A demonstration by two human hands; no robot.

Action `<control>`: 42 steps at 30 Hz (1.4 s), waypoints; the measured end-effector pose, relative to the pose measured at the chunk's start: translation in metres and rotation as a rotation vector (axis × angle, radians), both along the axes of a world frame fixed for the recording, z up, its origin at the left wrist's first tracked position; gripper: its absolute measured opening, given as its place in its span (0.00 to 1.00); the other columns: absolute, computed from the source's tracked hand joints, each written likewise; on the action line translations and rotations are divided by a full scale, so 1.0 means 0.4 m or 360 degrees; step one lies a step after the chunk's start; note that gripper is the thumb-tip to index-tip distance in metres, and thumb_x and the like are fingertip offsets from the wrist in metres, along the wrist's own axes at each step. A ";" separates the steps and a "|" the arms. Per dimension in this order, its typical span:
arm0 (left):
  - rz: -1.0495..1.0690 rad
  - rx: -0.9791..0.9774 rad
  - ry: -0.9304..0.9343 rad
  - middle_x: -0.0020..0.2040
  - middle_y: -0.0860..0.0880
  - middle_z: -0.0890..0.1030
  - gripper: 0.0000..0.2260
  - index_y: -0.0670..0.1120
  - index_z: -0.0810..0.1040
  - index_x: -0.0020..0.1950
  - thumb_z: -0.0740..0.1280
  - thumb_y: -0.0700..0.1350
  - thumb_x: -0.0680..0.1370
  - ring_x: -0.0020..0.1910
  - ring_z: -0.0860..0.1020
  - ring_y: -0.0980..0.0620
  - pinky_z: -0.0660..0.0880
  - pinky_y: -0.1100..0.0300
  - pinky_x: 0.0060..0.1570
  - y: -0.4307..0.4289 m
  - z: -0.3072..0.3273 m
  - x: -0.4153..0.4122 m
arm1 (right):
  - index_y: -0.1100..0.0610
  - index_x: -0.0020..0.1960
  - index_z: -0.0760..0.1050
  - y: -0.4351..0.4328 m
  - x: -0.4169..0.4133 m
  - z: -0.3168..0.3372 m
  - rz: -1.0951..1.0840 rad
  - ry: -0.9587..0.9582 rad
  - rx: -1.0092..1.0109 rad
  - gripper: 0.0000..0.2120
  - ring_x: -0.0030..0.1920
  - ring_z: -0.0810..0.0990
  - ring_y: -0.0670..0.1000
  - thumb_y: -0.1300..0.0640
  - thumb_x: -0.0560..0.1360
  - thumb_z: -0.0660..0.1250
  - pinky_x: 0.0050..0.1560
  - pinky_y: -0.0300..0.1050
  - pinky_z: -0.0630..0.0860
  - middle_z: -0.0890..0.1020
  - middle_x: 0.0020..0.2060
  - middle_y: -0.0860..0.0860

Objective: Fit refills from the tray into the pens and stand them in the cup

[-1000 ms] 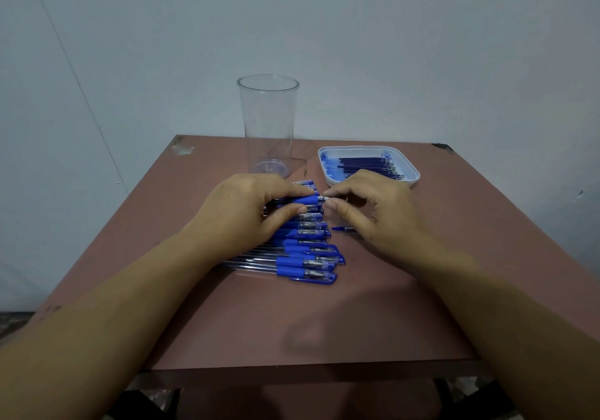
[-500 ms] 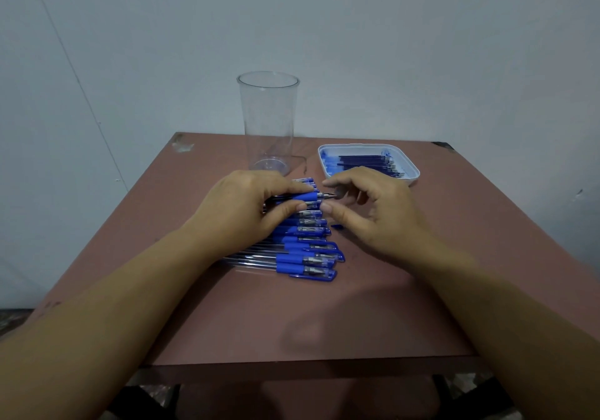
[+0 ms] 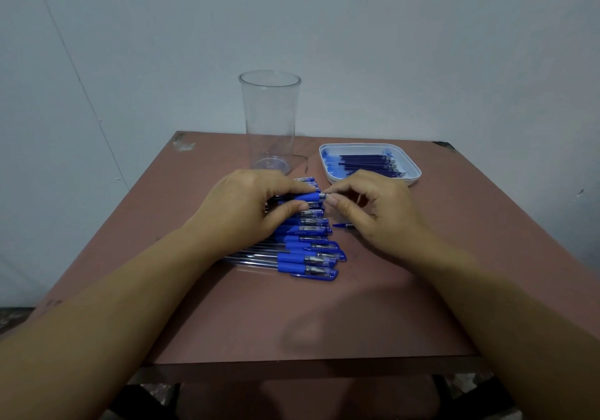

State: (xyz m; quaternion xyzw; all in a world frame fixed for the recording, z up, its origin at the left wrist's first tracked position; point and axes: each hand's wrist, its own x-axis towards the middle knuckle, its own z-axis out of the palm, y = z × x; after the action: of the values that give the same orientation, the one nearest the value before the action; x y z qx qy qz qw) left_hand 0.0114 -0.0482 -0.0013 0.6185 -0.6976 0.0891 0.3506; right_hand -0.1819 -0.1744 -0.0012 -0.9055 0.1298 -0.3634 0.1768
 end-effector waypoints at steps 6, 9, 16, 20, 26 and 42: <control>-0.0013 0.0052 0.0107 0.46 0.58 0.84 0.14 0.56 0.82 0.60 0.66 0.56 0.76 0.43 0.80 0.60 0.78 0.57 0.43 -0.001 0.001 -0.003 | 0.53 0.50 0.82 0.010 -0.002 0.006 0.0039 -0.0087 0.0178 0.06 0.42 0.81 0.46 0.59 0.74 0.73 0.43 0.44 0.77 0.83 0.41 0.46; -0.0026 0.0075 0.0131 0.46 0.59 0.84 0.15 0.55 0.82 0.60 0.65 0.56 0.77 0.42 0.79 0.62 0.76 0.64 0.42 -0.001 0.003 -0.008 | 0.55 0.50 0.83 0.012 -0.004 0.011 0.0042 -0.0112 0.0204 0.06 0.44 0.82 0.43 0.61 0.73 0.74 0.45 0.39 0.78 0.84 0.42 0.44; -0.0006 0.0059 0.0074 0.45 0.58 0.83 0.15 0.57 0.81 0.61 0.64 0.58 0.77 0.41 0.80 0.58 0.78 0.55 0.41 -0.001 0.002 0.002 | 0.47 0.55 0.80 0.018 -0.006 0.012 0.0059 -0.0043 0.0438 0.08 0.45 0.82 0.45 0.50 0.76 0.68 0.46 0.41 0.79 0.84 0.44 0.45; -0.0004 0.0072 0.0094 0.44 0.59 0.83 0.15 0.57 0.81 0.61 0.66 0.57 0.77 0.41 0.80 0.59 0.78 0.55 0.41 -0.001 0.003 0.001 | 0.52 0.52 0.82 0.010 -0.003 0.009 0.0014 -0.0016 0.0317 0.06 0.42 0.82 0.46 0.55 0.76 0.71 0.44 0.44 0.78 0.84 0.41 0.44; 0.0055 0.0097 0.0153 0.47 0.59 0.84 0.14 0.58 0.82 0.60 0.65 0.57 0.76 0.43 0.80 0.59 0.78 0.55 0.43 0.000 0.003 0.013 | 0.48 0.50 0.80 0.010 -0.015 0.019 -0.0011 -0.0134 0.0342 0.09 0.41 0.78 0.40 0.62 0.74 0.72 0.43 0.29 0.72 0.82 0.39 0.43; 0.0191 0.0149 0.0162 0.49 0.56 0.85 0.12 0.57 0.82 0.59 0.72 0.51 0.75 0.46 0.81 0.55 0.79 0.50 0.47 0.004 0.005 0.024 | 0.52 0.56 0.81 -0.035 -0.012 0.027 -0.0148 0.0920 -0.0014 0.12 0.48 0.76 0.43 0.64 0.79 0.63 0.48 0.32 0.71 0.81 0.49 0.46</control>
State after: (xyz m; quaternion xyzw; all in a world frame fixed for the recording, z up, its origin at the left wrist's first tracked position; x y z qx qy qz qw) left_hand 0.0208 -0.0465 0.0008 0.6786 -0.6440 0.0457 0.3502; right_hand -0.1869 -0.1883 0.0096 -0.9653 0.2145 -0.0986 0.1117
